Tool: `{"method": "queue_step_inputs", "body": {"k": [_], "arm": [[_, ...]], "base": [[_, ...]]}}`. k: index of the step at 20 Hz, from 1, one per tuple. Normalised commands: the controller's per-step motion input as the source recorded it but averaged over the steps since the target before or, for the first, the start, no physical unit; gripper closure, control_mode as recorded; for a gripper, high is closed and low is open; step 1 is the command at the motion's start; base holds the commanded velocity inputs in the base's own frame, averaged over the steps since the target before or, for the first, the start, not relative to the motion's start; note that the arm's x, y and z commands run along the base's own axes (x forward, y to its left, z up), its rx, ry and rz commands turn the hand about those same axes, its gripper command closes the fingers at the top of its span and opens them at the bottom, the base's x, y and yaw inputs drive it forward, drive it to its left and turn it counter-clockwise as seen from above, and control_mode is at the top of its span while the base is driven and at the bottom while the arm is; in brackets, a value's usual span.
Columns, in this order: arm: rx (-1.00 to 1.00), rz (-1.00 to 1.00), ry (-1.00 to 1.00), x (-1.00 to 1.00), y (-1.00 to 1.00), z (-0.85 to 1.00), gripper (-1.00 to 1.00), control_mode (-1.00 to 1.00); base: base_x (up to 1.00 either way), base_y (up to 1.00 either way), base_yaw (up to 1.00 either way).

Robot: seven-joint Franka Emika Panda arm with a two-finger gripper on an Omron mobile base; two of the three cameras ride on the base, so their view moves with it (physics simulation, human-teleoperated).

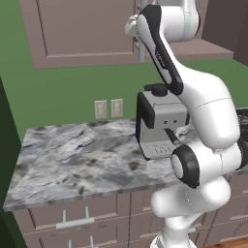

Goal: Open the cabinet, pick the kettle from the cabinet, and place it in the sink.

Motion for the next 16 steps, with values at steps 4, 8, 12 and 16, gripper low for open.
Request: {"method": "queue_step_inputs", "body": {"k": [4,8,12,16], "arm": [[0.00,0.00,-0.03,0.49,0.06,-0.09,-1.00,-1.00],[0.00,0.00,-0.11,0.45,0.15,-0.11,-1.00,-1.00],[-0.01,0.00,-0.13,0.37,0.24,-0.13,1.00,-1.00],[-0.04,0.00,-0.15,0.14,0.27,-0.10,1.00,-1.00]], "base": [[0.00,0.00,0.00],[0.00,0.00,0.00],[0.00,0.00,0.00],[0.00,0.00,0.00]]}}
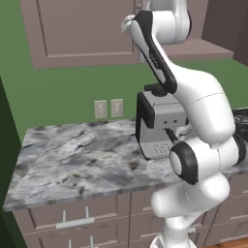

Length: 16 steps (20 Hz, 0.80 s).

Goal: Open the cabinet, pick the kettle from the cabinet, and place it in the sink.

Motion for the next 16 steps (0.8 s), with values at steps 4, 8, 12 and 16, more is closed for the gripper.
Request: {"method": "queue_step_inputs", "body": {"k": [4,8,12,16], "arm": [[0.00,-0.01,-0.06,0.12,0.33,-0.07,1.00,-1.00],[0.00,0.00,-0.10,-0.10,0.44,-0.05,1.00,-1.00],[0.00,0.00,0.00,-0.40,0.40,0.04,1.00,-1.00],[0.00,-0.02,0.00,-0.46,0.43,0.06,1.00,-1.00]], "base": [[0.00,0.00,0.00],[0.00,0.00,0.00],[0.00,0.00,0.00],[0.00,0.00,0.00]]}}
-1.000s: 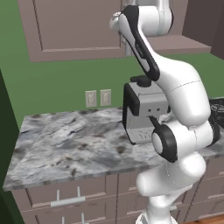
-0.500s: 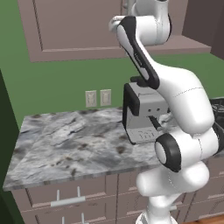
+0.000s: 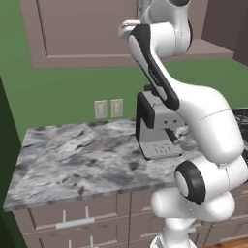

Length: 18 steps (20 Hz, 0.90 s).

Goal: Open the cabinet, pick the kettle from the cabinet, and place it in the sink.

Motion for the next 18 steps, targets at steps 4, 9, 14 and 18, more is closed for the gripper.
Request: {"method": "queue_step_inputs", "body": {"k": [4,9,14,18], "arm": [[0.00,-0.05,0.00,-0.48,0.45,0.07,1.00,-1.00],[0.00,-0.07,0.00,-0.50,0.47,0.04,1.00,-1.00],[0.00,-0.08,-0.04,-0.49,0.52,0.04,1.00,-1.00],[0.00,-0.09,-0.04,-0.44,0.54,0.03,1.00,-1.00]], "base": [[0.00,0.00,0.00],[0.00,0.00,0.00],[0.00,0.00,0.00],[0.00,0.00,0.00]]}}
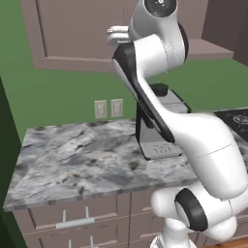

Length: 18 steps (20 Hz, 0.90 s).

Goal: Open the cabinet, pick the kettle from the cabinet, and place it in the sink.

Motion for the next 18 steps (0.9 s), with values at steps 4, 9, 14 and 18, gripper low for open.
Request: {"method": "queue_step_inputs", "body": {"k": [4,9,14,18], "arm": [[0.00,-0.11,-0.03,-0.38,0.54,0.00,1.00,-1.00],[-0.02,-0.05,0.00,-0.31,0.61,0.00,1.00,-1.00],[-0.04,-0.02,0.00,-0.18,0.67,-0.03,1.00,-1.00],[-0.02,-0.02,-0.04,-0.08,0.72,-0.15,1.00,-1.00]], "base": [[0.00,0.00,0.00],[0.00,0.00,0.00],[0.00,0.00,0.00],[0.00,0.00,0.00]]}}
